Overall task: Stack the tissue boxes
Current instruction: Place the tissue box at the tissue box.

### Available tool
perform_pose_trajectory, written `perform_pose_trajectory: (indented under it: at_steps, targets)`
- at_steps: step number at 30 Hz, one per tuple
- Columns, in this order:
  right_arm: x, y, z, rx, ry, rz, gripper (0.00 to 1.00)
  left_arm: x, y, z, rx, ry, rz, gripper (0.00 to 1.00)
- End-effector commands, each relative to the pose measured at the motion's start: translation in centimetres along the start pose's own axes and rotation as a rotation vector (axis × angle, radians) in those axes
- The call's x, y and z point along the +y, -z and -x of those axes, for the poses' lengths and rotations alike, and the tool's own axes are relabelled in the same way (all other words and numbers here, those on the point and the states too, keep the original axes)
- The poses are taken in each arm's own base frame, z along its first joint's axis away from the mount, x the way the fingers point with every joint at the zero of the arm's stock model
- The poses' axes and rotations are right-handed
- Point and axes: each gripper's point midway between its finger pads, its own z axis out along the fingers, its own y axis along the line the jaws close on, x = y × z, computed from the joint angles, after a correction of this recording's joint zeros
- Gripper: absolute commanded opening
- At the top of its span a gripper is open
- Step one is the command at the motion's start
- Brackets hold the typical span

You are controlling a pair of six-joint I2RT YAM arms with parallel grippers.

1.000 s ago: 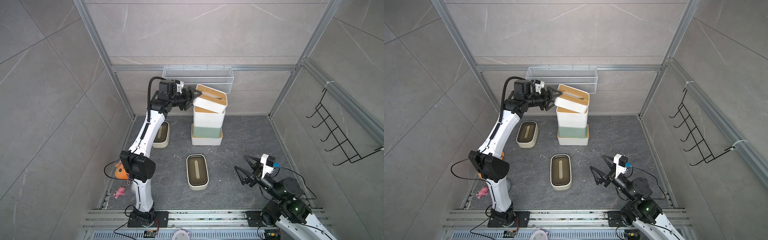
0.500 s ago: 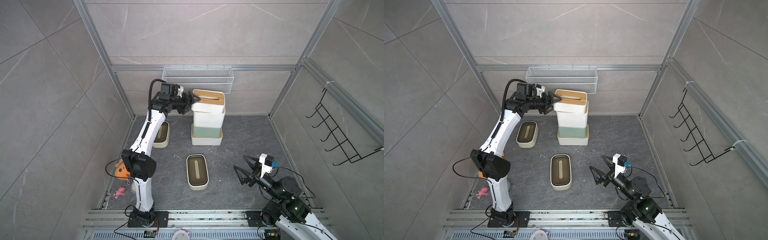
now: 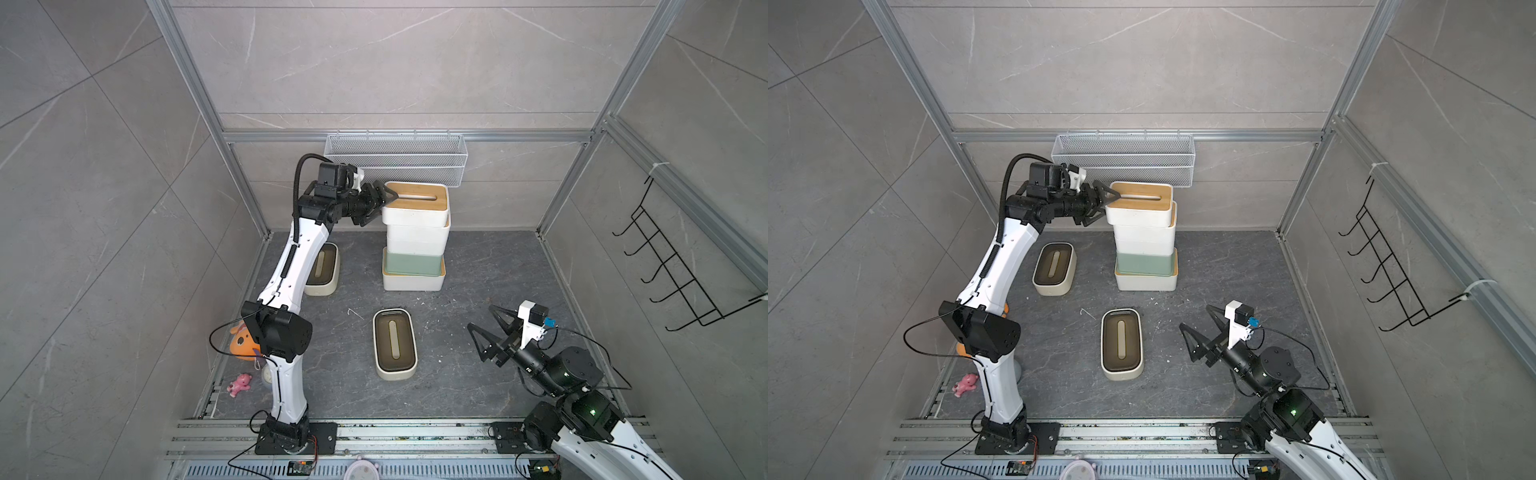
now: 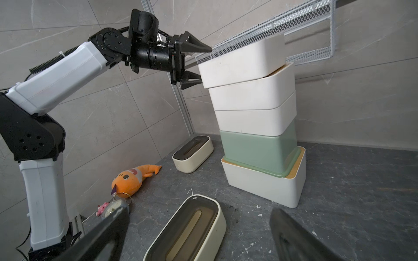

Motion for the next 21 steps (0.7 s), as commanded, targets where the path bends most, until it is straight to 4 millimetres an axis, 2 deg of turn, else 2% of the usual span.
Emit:
perform_pose_trajectory:
  at_steps: [1, 7, 13, 18, 21]
  targets:
    - [0.1, 0.1, 3.2, -0.122, -0.004, -0.018, 1.00, -0.7, 0.8, 0.8, -0.027, -0.052, -0.006, 0.82]
    - [0.1, -0.3, 6.1, -0.199, 0.024, -0.049, 1.00, -0.6, 1.5, 1.0, -0.047, -0.097, 0.021, 0.86]
    - [1.0, -3.7, 8.4, -0.204, 0.051, -0.029, 1.00, -1.2, 2.6, 1.4, -0.086, -0.162, 0.030, 0.99]
    - [2.2, -6.7, 10.4, -0.219, 0.084, 0.030, 1.00, -1.9, 2.9, 1.4, -0.095, -0.196, 0.000, 0.99]
    - [2.0, -8.6, 11.5, -0.214, 0.069, 0.058, 1.00, -2.1, 2.9, 1.3, -0.093, -0.202, -0.009, 0.99]
